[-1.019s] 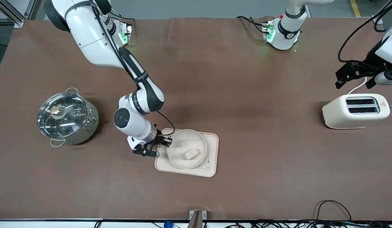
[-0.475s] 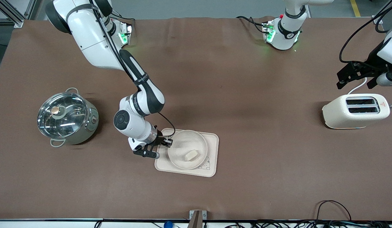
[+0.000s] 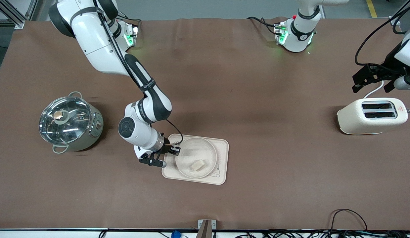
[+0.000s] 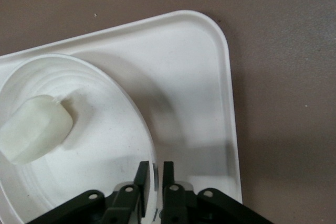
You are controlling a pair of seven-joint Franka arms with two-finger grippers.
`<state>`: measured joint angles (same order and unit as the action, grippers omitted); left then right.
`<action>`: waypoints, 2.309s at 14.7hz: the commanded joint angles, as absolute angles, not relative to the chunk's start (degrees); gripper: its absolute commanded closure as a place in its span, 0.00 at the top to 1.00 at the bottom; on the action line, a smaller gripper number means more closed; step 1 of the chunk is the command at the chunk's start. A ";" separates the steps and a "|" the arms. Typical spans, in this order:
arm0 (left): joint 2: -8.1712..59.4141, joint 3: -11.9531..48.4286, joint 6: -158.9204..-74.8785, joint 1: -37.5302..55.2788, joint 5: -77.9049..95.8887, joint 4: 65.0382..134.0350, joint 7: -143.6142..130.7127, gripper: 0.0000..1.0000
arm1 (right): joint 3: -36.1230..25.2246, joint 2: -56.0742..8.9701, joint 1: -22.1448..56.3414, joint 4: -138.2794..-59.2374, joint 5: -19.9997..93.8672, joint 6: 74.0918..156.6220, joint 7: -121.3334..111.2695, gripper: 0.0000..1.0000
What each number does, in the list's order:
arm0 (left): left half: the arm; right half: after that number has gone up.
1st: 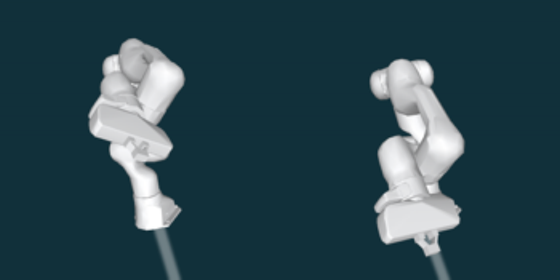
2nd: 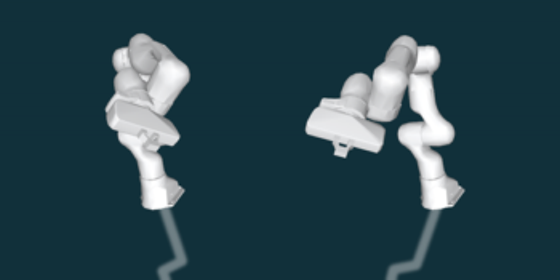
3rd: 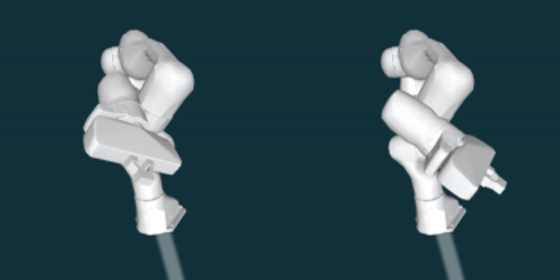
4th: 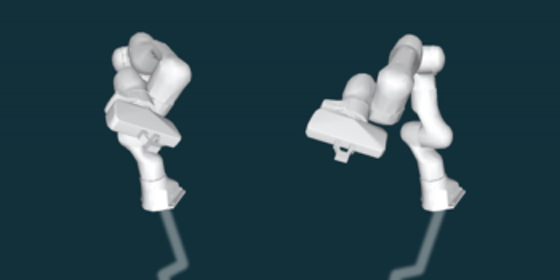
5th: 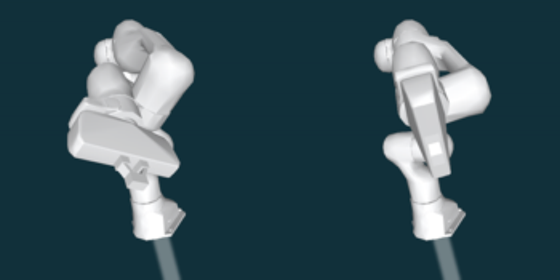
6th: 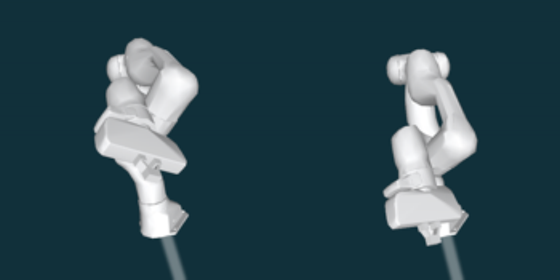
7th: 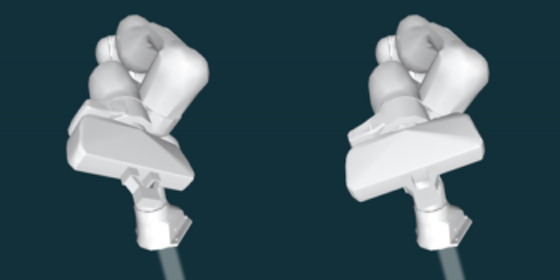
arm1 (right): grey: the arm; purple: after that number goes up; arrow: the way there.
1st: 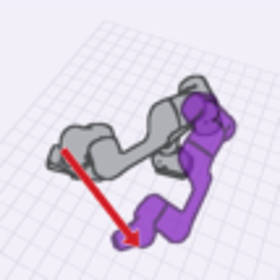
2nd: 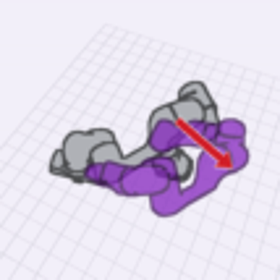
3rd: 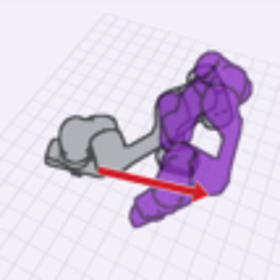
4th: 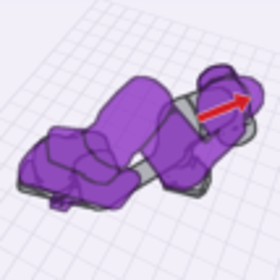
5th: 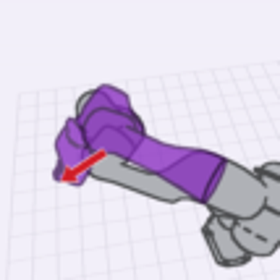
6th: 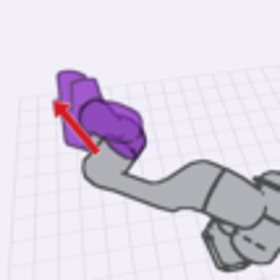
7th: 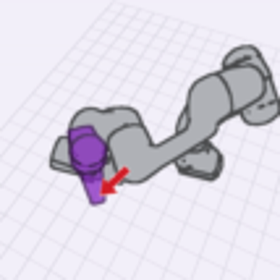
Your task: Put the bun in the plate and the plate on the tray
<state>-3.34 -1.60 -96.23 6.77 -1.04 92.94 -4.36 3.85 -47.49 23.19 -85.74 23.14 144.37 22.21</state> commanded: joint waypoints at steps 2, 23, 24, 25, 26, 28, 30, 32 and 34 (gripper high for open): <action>-2.81 -1.67 -93.35 6.85 -0.97 91.41 -3.78 1.00 | 4.66 -46.68 22.24 -84.81 29.86 143.35 20.65 1.00; 0.17 -1.50 -89.47 7.12 -2.99 86.48 -2.64 1.00 | 0.53 -10.21 13.02 -94.04 2.29 103.04 15.66 1.00; 0.18 -1.49 -89.47 7.03 -2.99 86.48 -2.64 1.00 | 0.53 -7.93 11.79 -94.74 2.20 100.48 14.25 1.00; 0.18 -1.49 -89.47 7.03 -2.99 86.48 -2.55 1.00 | 0.53 -5.74 10.73 -96.23 2.02 99.50 13.80 1.00; 0.09 -1.58 -89.47 6.94 -2.99 86.48 -2.46 1.00 | 0.53 -3.45 8.98 -97.81 1.59 99.32 11.45 1.00; 0.09 -1.49 -89.47 6.94 -2.99 86.57 -2.46 1.00 | 0.44 -0.10 5.21 -99.23 1.32 97.40 5.12 1.00; 0.17 -1.58 -89.47 6.86 -2.99 86.57 -2.37 1.00 | 0.27 2.36 3.52 -99.14 -0.86 94.14 3.52 1.00; 0.09 -1.49 -89.47 6.77 -2.99 86.57 -2.37 1.00 | -1.22 4.47 3.43 -99.05 -2.81 91.42 3.52 1.00; 0.09 -1.49 -89.47 6.68 -2.99 86.57 -2.37 1.00 | -3.59 5.36 2.47 -98.61 -2.73 89.48 3.52 1.00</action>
